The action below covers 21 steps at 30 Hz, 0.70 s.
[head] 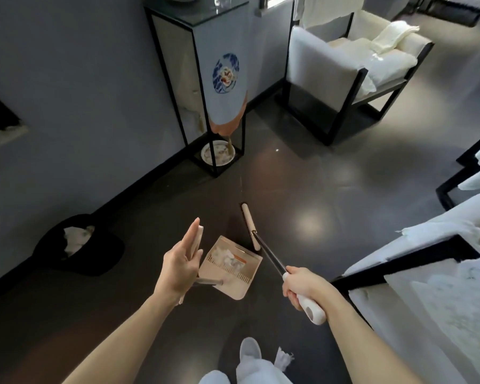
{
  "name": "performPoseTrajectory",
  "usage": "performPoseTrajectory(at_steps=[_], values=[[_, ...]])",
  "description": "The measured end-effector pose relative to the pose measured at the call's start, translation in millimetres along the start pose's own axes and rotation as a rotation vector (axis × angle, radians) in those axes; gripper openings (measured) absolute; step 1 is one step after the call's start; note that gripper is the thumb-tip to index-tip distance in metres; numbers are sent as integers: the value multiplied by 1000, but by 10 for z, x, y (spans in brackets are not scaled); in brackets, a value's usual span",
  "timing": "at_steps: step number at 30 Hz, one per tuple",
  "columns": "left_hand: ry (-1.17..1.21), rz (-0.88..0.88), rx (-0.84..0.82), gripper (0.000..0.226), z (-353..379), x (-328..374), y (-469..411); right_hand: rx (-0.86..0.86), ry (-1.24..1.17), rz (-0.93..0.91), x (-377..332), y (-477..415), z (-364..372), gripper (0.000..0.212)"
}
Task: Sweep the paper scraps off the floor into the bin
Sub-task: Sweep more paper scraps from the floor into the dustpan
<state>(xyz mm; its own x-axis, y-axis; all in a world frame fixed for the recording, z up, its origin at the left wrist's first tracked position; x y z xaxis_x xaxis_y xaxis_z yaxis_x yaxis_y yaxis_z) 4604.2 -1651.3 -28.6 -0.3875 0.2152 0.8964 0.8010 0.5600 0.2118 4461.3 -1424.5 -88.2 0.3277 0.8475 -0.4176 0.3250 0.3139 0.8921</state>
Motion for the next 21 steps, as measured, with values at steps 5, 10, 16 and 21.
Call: performPoseTrajectory(at_steps=[5, 10, 16, 21], values=[[-1, -8, 23, 73, -146, -246, 390, -24, 18, 31, 112, 102, 425, 70], [-68, -20, 51, 75, -264, -653, 979, -56, -47, 24, 392, 464, 923, 61], [-93, -58, 102, 77, -373, -937, 1493, -56, -93, 53, 657, 709, 1203, 61], [-29, -92, 157, 71, -538, -900, 1496, -31, -40, 26, 522, 689, 1177, 64]])
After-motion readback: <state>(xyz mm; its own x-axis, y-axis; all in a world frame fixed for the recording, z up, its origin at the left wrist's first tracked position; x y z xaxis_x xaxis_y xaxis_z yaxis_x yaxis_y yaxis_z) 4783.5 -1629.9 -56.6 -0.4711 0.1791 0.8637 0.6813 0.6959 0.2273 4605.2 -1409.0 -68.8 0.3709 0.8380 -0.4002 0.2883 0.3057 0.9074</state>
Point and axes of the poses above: each hand's wrist, its own y-axis away from the middle knuckle, its own z-axis out of the palm, x = y × z, the point moved 4 cm from there along -y, towards the middle knuckle, and after that the axes turned 6 degrees about -x, right-handed, at the moved point
